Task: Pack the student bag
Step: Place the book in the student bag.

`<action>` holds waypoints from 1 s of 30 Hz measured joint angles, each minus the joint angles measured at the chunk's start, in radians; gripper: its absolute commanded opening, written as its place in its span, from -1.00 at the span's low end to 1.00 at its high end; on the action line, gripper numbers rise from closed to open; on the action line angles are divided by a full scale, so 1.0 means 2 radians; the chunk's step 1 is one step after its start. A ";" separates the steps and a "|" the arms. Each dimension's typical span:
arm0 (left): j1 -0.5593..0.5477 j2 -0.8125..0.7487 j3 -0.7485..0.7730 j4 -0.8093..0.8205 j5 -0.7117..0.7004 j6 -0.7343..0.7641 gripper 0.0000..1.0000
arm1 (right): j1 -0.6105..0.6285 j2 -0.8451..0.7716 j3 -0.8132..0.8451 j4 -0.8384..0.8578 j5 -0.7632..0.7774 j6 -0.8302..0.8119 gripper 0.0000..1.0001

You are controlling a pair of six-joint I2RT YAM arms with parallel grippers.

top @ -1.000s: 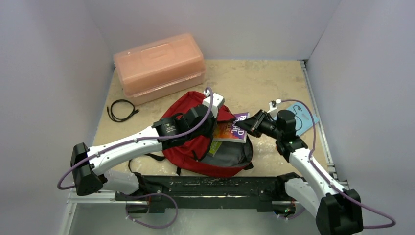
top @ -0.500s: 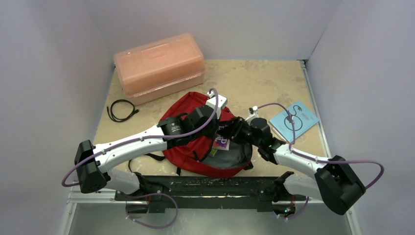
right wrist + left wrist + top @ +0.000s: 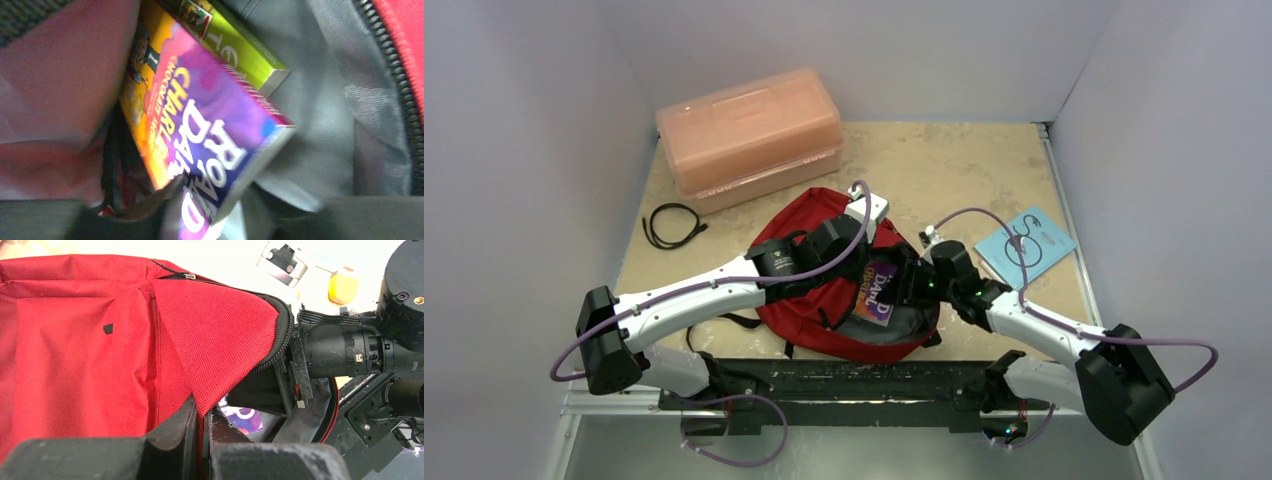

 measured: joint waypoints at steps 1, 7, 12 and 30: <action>0.000 0.000 0.000 0.000 0.000 0.000 -1.00 | 0.000 0.000 0.000 0.000 -0.004 -0.002 -0.43; 0.000 0.000 0.000 0.002 0.009 -0.001 -1.00 | 0.003 0.022 -0.018 0.085 -0.043 0.039 -1.00; 0.000 0.001 0.000 0.003 0.013 -0.004 -1.00 | 0.007 0.053 -0.073 0.236 -0.023 0.171 -1.00; 0.000 0.003 0.000 0.008 0.013 -0.014 -1.00 | 0.040 0.056 -0.065 0.268 0.076 0.277 -0.07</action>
